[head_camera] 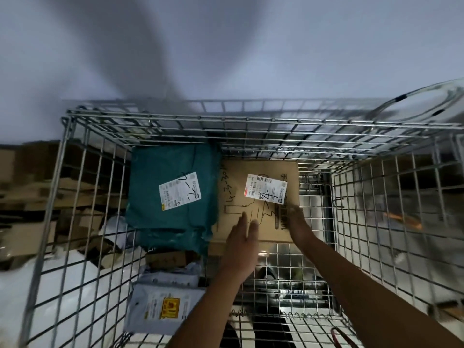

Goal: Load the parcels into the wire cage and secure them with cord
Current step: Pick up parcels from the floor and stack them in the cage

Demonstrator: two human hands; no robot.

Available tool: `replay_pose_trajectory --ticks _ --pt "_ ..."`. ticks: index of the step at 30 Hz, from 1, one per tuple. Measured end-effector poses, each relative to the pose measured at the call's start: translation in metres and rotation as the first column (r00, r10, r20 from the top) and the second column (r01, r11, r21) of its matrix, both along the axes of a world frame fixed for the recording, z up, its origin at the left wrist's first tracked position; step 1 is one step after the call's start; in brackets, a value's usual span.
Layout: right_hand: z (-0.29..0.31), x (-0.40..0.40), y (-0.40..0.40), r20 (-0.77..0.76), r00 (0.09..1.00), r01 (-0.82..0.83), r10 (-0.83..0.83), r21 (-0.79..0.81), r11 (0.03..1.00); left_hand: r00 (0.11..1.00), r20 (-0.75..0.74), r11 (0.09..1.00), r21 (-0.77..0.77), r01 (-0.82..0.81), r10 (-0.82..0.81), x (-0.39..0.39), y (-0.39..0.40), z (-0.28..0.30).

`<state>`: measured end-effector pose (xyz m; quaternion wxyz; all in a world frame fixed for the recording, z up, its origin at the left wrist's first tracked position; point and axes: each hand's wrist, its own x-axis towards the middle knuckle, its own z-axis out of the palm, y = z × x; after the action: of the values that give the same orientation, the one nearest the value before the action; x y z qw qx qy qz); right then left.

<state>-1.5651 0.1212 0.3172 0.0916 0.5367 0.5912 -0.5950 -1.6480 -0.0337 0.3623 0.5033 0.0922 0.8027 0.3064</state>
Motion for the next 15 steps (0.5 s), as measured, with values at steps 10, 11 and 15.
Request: replay_pose_trajectory --ticks 10,11,15 --pt "0.236 -0.117 0.003 0.069 0.899 -0.435 0.433 0.253 0.864 0.884 -0.456 0.992 0.017 0.124 -0.102 -0.1 -0.002 0.179" --pt "0.276 -0.13 0.005 0.071 0.876 -0.475 0.477 0.305 0.826 0.851 -0.512 0.99 0.006 0.139 -0.116 -0.117 -0.009 0.211" --pt "0.427 -0.169 0.002 0.097 0.819 -0.528 0.566 0.516 0.675 0.737 -0.645 0.98 -0.129 0.154 -0.201 -0.19 -0.047 0.338"
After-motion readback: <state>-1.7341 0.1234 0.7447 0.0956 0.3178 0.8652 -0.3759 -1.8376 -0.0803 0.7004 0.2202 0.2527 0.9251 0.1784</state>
